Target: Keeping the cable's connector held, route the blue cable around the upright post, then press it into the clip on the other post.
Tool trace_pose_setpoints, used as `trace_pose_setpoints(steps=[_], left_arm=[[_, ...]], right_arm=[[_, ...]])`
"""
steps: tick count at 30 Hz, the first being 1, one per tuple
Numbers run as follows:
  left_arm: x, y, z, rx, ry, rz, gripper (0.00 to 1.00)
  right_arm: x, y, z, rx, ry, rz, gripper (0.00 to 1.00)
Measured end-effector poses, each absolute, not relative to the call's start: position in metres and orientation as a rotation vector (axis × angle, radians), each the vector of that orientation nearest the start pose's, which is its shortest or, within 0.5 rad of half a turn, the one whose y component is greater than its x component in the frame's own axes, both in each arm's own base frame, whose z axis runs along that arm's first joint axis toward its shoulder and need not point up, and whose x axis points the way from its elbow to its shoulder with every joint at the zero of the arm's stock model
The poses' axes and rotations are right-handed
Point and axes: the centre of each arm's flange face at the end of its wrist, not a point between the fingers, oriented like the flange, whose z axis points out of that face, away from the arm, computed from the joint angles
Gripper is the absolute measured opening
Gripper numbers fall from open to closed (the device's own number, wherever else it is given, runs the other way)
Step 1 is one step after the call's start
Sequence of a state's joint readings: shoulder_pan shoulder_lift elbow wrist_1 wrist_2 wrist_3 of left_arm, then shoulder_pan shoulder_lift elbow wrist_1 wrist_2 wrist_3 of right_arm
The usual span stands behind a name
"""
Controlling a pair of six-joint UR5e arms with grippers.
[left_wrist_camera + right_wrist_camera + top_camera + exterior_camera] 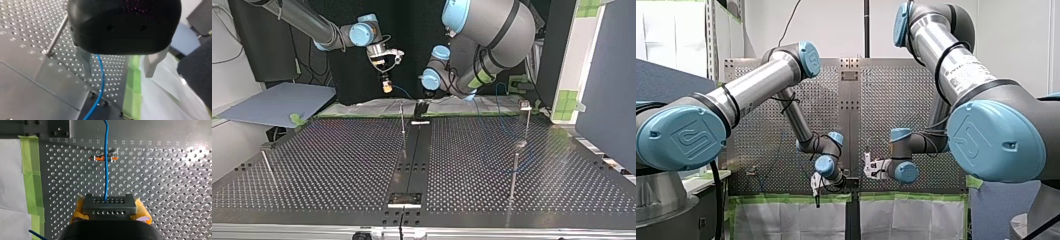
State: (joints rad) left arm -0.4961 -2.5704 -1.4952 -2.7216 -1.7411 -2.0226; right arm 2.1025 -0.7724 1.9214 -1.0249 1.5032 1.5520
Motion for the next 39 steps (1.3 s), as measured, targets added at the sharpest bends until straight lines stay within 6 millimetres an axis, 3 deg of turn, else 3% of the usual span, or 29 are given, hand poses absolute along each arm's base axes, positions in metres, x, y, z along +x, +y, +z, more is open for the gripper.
trace_pose_setpoints(steps=[14,29,39], left_arm=[[0.514,-0.412,-0.05,-0.115,1.963,-0.476,1.0],[0.513,-0.433,-0.046,-0.127,1.922,-0.682,1.0],[0.511,-0.432,-0.047,-0.123,1.943,-0.677,1.0]], right_arm=[[0.402,-0.403,-0.01,1.756,-0.907,1.546,0.0],[0.403,-0.401,-0.01,1.76,-0.905,1.545,0.0],[0.403,-0.401,-0.01,1.76,-0.905,1.545,0.0]])
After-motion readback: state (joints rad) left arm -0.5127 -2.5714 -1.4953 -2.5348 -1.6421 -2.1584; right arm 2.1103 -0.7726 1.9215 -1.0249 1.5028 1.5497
